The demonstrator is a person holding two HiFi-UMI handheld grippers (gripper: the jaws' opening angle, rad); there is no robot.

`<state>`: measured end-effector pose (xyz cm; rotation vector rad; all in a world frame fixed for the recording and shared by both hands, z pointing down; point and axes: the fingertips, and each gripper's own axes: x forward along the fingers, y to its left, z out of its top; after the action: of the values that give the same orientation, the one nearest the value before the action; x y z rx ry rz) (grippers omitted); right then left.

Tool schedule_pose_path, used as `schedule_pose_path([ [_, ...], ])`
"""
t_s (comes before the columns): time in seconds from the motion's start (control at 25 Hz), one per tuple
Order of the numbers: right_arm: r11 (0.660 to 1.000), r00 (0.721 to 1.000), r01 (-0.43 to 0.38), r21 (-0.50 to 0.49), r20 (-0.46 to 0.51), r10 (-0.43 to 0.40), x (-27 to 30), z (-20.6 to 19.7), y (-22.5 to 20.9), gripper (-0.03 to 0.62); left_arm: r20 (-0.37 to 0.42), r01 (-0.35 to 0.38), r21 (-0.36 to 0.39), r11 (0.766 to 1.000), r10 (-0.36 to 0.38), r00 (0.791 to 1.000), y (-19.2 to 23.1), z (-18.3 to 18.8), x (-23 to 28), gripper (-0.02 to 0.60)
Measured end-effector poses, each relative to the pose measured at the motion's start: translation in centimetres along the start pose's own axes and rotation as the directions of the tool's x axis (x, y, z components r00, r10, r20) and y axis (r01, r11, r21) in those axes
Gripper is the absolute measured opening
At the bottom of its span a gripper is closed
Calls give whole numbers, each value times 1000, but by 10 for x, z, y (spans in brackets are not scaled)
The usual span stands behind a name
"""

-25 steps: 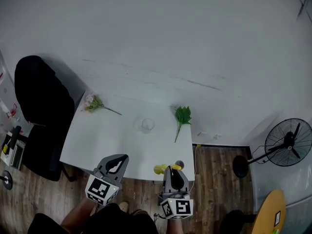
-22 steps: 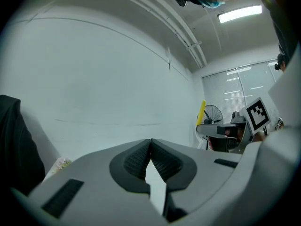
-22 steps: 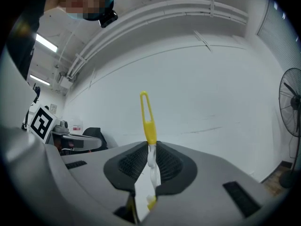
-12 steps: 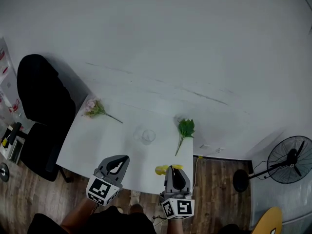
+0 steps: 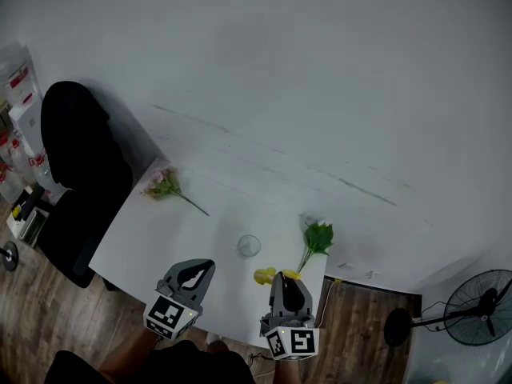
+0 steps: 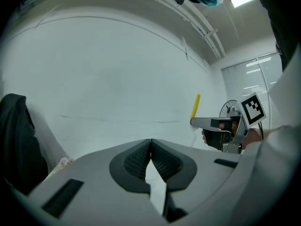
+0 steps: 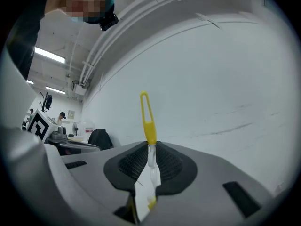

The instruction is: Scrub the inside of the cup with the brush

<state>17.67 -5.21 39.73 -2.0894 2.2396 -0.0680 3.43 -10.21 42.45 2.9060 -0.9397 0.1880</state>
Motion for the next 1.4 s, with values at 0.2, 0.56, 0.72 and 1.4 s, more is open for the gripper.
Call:
schedule_pose_path([
  [0.2, 999, 999, -47, 14, -16, 47, 33, -6, -14, 69, -10, -46, -1, 999, 46, 999, 13, -3, 23, 23],
  [0.56, 991, 991, -130, 39, -39, 131, 85, -22, -27, 68, -41, -109, -17, 994, 108, 993, 35, -14, 55, 24],
  [0.72, 986, 985, -161, 54, -57, 164, 105, -32, -30, 67, -23, -136, -18, 991, 136, 990, 44, -19, 66, 25],
  [1.4, 957, 946, -267, 116, -158, 283, 171, -92, -30, 64, -133, -239, -81, 968, 227, 965, 72, -61, 89, 23],
])
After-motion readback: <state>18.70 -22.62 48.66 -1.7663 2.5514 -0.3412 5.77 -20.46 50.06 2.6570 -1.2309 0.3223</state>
